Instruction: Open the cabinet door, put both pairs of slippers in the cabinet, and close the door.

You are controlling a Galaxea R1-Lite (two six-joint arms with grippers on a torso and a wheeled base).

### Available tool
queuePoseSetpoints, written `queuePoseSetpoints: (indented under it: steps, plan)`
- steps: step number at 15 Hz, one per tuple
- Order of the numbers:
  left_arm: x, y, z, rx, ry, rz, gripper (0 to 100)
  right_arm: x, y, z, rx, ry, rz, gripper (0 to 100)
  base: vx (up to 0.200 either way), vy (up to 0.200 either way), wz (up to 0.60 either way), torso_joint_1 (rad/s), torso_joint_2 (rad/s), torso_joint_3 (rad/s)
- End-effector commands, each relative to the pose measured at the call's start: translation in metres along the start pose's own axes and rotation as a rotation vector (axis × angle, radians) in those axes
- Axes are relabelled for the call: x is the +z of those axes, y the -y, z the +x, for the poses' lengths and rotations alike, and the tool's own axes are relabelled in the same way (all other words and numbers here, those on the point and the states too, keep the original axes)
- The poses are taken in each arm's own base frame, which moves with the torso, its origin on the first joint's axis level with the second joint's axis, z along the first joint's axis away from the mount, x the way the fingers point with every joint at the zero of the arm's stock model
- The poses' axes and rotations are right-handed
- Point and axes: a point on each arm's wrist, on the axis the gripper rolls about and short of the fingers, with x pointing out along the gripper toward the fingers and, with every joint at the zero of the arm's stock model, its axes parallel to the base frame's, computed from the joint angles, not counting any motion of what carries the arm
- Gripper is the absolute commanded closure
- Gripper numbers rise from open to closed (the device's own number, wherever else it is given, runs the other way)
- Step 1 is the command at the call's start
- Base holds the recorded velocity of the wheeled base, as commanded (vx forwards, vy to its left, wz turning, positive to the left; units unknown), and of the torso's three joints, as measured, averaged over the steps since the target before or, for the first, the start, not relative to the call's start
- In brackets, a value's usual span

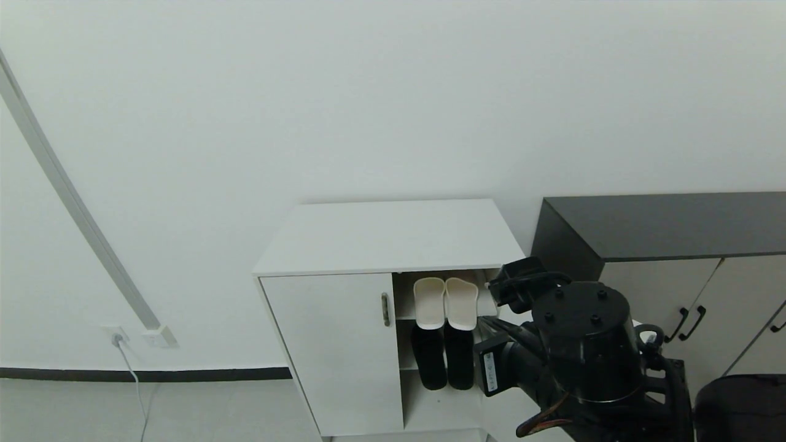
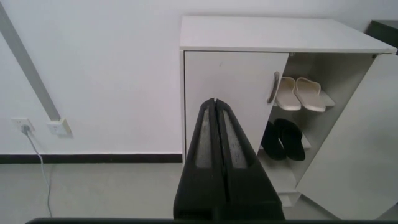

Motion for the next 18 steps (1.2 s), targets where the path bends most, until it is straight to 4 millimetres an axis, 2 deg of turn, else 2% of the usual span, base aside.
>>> queuePoseSetpoints:
  steps: [1, 5, 9, 16, 18]
  plan:
    - [0.0, 0.0, 0.0, 0.001, -0.002, -0.001, 100, 0.0, 0.0, 0.0, 0.0, 0.001, 0.001, 100, 0.0, 0.0, -0.6, -0.002, 0.0, 0.007]
    - [0.0, 0.0, 0.0, 0.001, -0.002, -0.001, 100, 0.0, 0.003, 0.003, -0.015, -0.003, 0.001, 100, 0.0, 0.0, -0.6, 0.011, 0.0, 0.004]
    - [0.0, 0.0, 0.0, 0.002, -0.002, -0.001, 100, -0.001, 0.012, 0.011, -0.052, -0.013, -0.005, 100, 0.0, 0.0, 0.0, 0.0, 0.0, 0.0]
    - [0.0, 0.0, 0.0, 0.001, -0.002, -0.001, 100, -0.001, 0.013, 0.013, -0.057, -0.003, 0.003, 100, 0.0, 0.0, 0.0, 0.0, 0.0, 0.0]
    - [0.0, 0.0, 0.0, 0.002, -0.002, -0.001, 100, -0.002, 0.013, 0.015, -0.058, -0.005, 0.001, 100, -0.2, 0.0, 0.0, 0.0, 0.0, 0.005]
